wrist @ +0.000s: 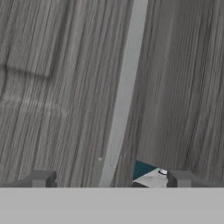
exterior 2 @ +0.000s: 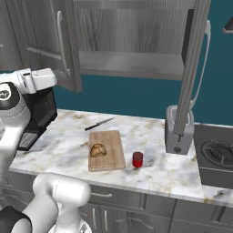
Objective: Pick the bread, place it on the cutting board, pick the jam, place it on the counter, and close the cabinet.
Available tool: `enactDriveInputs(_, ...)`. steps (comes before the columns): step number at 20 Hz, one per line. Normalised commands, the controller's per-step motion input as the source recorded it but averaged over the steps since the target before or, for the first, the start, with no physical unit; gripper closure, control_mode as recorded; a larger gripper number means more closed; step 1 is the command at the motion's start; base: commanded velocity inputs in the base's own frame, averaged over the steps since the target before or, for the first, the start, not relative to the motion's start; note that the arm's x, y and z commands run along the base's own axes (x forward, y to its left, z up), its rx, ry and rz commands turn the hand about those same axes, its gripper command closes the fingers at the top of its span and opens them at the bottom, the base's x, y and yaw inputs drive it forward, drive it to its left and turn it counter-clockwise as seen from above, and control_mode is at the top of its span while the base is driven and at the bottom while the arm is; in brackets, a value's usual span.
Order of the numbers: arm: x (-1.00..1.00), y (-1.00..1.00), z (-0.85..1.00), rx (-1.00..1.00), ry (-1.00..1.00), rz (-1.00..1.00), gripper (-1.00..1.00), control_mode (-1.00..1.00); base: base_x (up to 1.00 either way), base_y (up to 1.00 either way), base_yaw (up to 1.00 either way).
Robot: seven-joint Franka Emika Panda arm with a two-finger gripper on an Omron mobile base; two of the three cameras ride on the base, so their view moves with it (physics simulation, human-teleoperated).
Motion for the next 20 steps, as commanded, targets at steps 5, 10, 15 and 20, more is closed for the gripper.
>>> enactDriveInputs(5, 0.4, -0.61, 0.0, 0.06, 0.03, 0.13, -1.0, -1.0, 0.0, 0.0, 0.0)
enactDriveInputs(10, 0.42, -0.55, 0.0, 0.05, 0.02, 0.14, -1.0, -1.0, 0.0, 0.0, 0.0)
enactDriveInputs(15, 0.45, -0.56, 0.0, 0.04, 0.01, 0.12, -1.0, -1.0, 0.0, 0.0, 0.0)
enactDriveInputs(20, 0.48, -0.54, 0.0, 0.02, 0.0, 0.11, -1.0, -1.0, 0.0, 0.0, 0.0)
